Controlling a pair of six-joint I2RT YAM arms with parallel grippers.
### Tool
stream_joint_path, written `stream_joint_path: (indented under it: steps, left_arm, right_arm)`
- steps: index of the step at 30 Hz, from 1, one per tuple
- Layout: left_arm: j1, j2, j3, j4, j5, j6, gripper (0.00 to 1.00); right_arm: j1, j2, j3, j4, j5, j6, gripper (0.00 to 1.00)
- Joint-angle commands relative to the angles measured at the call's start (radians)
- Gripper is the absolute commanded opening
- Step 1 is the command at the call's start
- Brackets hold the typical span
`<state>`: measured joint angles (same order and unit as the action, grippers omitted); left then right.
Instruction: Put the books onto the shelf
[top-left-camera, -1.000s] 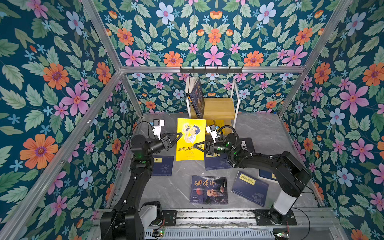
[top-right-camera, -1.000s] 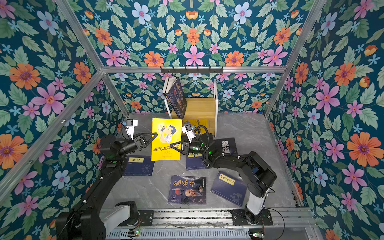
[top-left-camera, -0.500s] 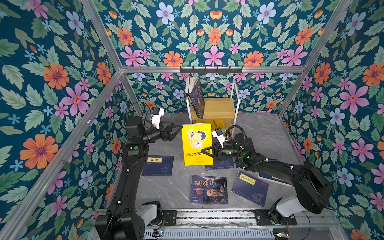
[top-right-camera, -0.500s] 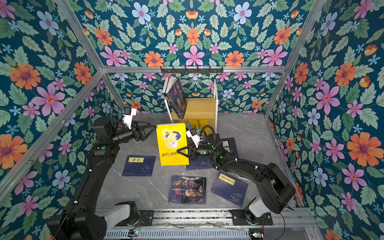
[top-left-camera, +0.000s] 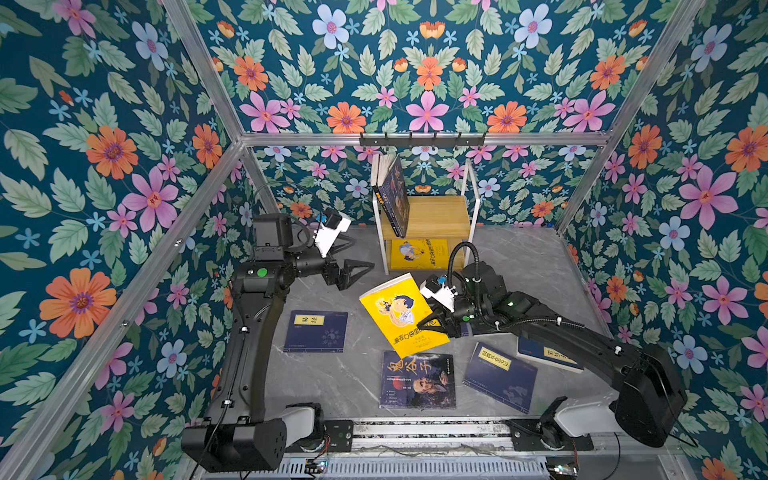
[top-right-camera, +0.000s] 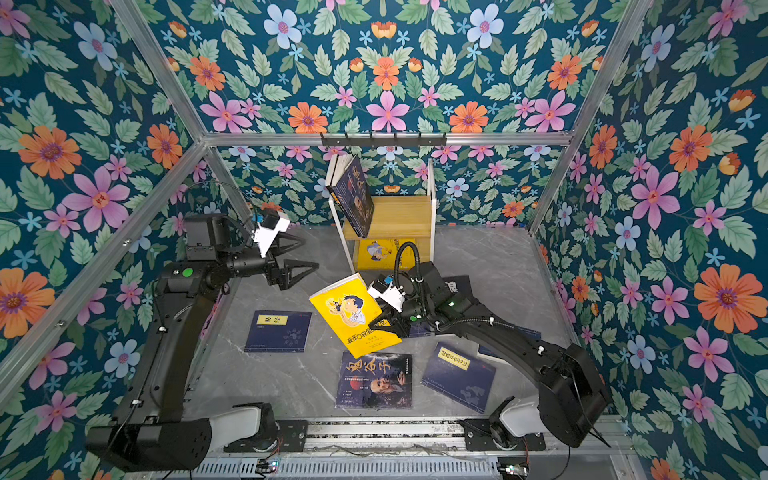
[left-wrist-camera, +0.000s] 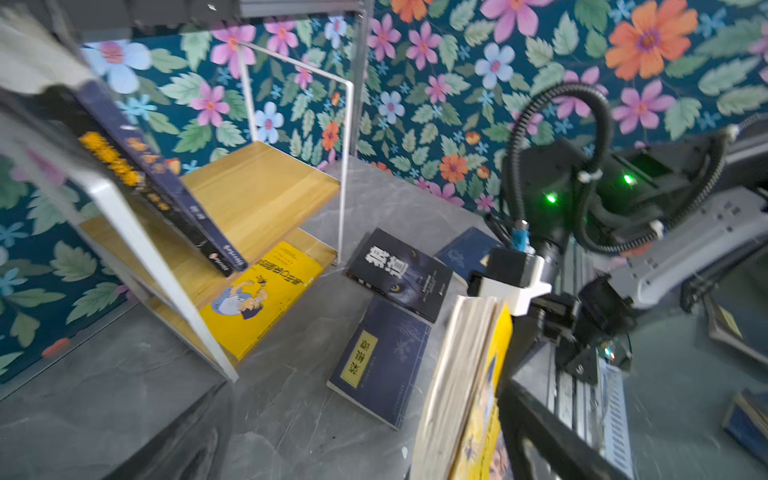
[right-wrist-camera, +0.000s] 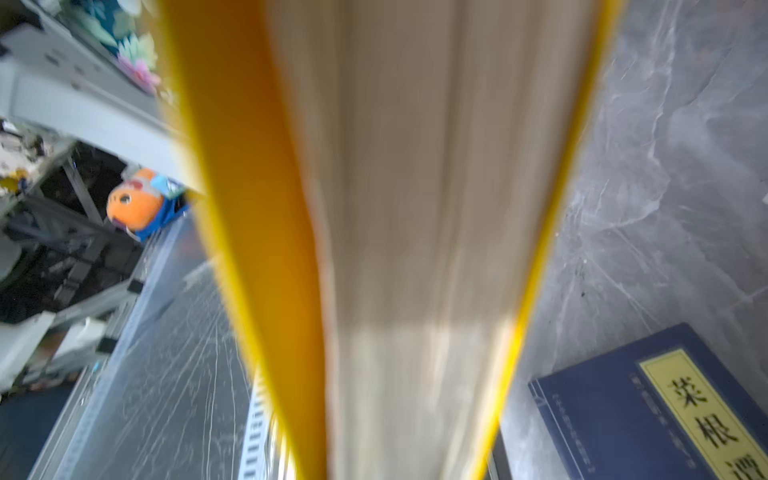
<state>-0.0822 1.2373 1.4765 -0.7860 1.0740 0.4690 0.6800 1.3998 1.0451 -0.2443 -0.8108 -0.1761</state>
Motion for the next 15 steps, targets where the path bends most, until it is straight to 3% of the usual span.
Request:
stream_joint_path:
  steps: [1, 15]
  left_arm:
    - [-0.075, 0.004, -0.004, -0.186, -0.058, 0.235, 1.00]
    - [-0.195, 0.018, -0.138, -0.224, -0.074, 0.315, 1.00]
  right_arm:
    - [0.002, 0.030, 0.062, -0.169, -0.036, -0.157, 0.00]
    - [0.055, 0.098, 0.184, -0.285, -0.034, -0.249, 0.00]
